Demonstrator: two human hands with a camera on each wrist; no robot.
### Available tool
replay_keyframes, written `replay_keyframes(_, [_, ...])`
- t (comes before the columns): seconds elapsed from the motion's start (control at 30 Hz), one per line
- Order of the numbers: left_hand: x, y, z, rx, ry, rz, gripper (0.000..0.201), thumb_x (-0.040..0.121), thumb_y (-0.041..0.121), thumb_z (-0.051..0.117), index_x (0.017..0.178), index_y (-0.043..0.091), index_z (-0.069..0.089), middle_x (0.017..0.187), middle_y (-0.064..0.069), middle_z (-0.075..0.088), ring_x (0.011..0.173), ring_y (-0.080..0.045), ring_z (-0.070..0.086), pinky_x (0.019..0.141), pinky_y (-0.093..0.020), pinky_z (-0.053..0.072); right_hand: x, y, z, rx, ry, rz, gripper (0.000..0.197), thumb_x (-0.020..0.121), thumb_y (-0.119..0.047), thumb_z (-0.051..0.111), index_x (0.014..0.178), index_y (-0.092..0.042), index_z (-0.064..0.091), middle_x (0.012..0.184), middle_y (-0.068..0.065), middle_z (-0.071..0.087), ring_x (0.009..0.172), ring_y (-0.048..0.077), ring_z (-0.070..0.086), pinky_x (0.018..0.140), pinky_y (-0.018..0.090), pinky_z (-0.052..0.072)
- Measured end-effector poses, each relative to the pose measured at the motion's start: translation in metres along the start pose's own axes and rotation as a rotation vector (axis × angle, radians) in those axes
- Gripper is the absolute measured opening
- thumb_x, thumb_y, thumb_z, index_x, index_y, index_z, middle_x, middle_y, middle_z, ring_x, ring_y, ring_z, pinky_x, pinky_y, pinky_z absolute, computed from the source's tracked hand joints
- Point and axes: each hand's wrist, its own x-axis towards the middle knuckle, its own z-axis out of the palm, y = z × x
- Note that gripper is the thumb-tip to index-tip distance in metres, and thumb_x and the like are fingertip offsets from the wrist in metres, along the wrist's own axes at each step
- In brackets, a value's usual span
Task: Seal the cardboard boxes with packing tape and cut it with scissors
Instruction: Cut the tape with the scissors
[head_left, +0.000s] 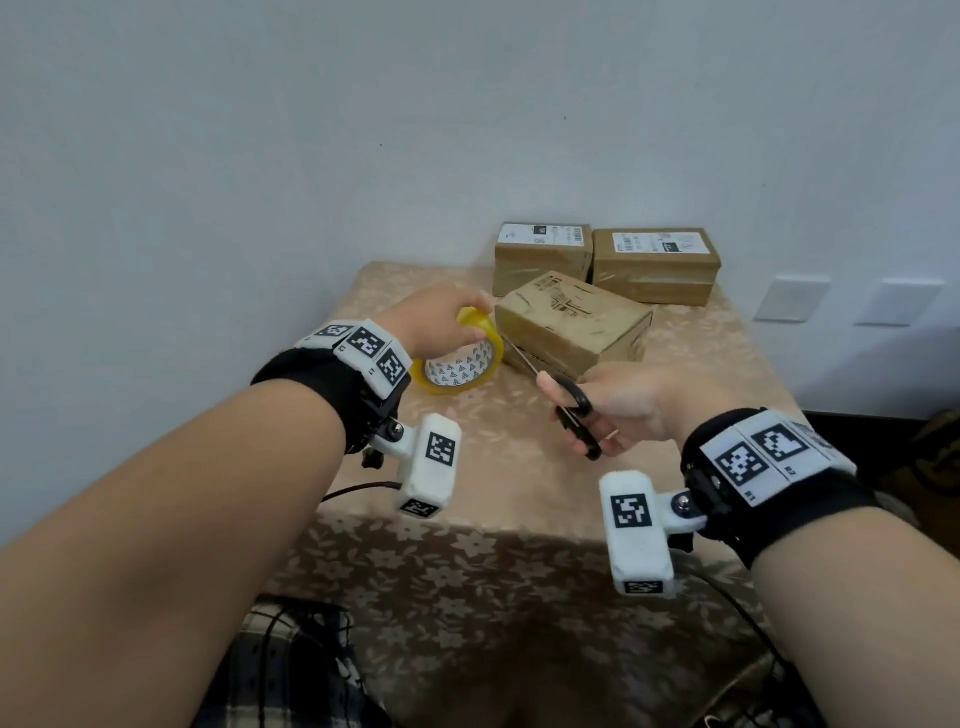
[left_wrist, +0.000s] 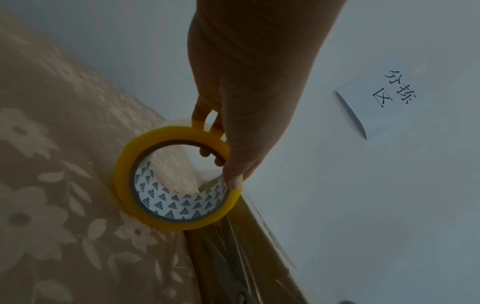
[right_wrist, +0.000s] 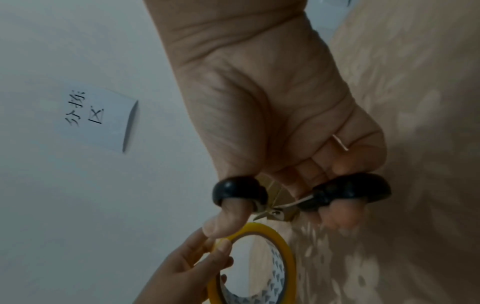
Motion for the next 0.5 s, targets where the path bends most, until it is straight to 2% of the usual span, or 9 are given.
replay_keyframes(0.27, [-0.008, -0.008, -0.003, -0.045, 0.006, 0.029, 0.037, 0.092, 0.021, 0.059, 0.128, 0.016, 0.051, 0.135, -0.005, 0.048, 0.125, -0.020, 0.042, 0.093, -0.022, 0.029, 0.023, -0.010, 0.013, 0.167, 0.028, -0.069, 0.046, 0.086, -0.060, 0.053, 0.087, -0.014, 0.056, 0.068, 0.004, 0.056, 0.056, 0.014, 0.050, 0.052, 0.023, 0.033])
replay_keyframes(0.33, [-0.008, -0.007, -0.004, -0.080, 0.003, 0.012, 0.034, 0.089, 0.022, 0.062, 0.121, 0.016, 0.052, 0.119, -0.001, 0.054, 0.114, -0.020, 0.048, 0.084, -0.023, 0.035, 0.027, -0.011, 0.014, 0.188, 0.035, -0.090, 0.045, 0.085, -0.061, 0.053, 0.088, -0.016, 0.055, 0.067, 0.002, 0.054, 0.053, 0.012, 0.048, 0.048, 0.022, 0.029])
replay_keyframes(0.4, [-0.008, -0.004, -0.003, -0.131, 0.003, -0.035, 0.029, 0.087, 0.023, 0.063, 0.112, 0.017, 0.050, 0.092, 0.007, 0.053, 0.089, -0.016, 0.051, 0.065, -0.020, 0.035, 0.030, -0.013, 0.014, 0.186, 0.052, -0.102, 0.047, 0.083, -0.062, 0.054, 0.095, -0.016, 0.054, 0.066, 0.000, 0.054, 0.053, 0.011, 0.047, 0.047, 0.022, 0.026])
replay_keyframes(0.43, [-0.008, -0.002, -0.002, -0.163, 0.001, -0.067, 0.028, 0.087, 0.025, 0.062, 0.110, 0.016, 0.048, 0.085, 0.008, 0.052, 0.078, -0.012, 0.050, 0.059, -0.020, 0.033, 0.032, -0.013, 0.014, 0.180, 0.058, -0.105, 0.049, 0.083, -0.063, 0.055, 0.097, -0.015, 0.055, 0.065, -0.001, 0.054, 0.055, 0.011, 0.046, 0.049, 0.023, 0.025])
replay_keyframes(0.5, [-0.006, 0.000, 0.003, -0.215, 0.008, -0.114, 0.028, 0.089, 0.032, 0.058, 0.107, 0.013, 0.047, 0.087, 0.002, 0.056, 0.077, -0.011, 0.051, 0.059, -0.022, 0.035, 0.034, -0.013, 0.014, 0.159, 0.064, -0.101, 0.053, 0.080, -0.065, 0.057, 0.098, -0.014, 0.056, 0.066, -0.001, 0.055, 0.059, 0.013, 0.045, 0.051, 0.024, 0.023])
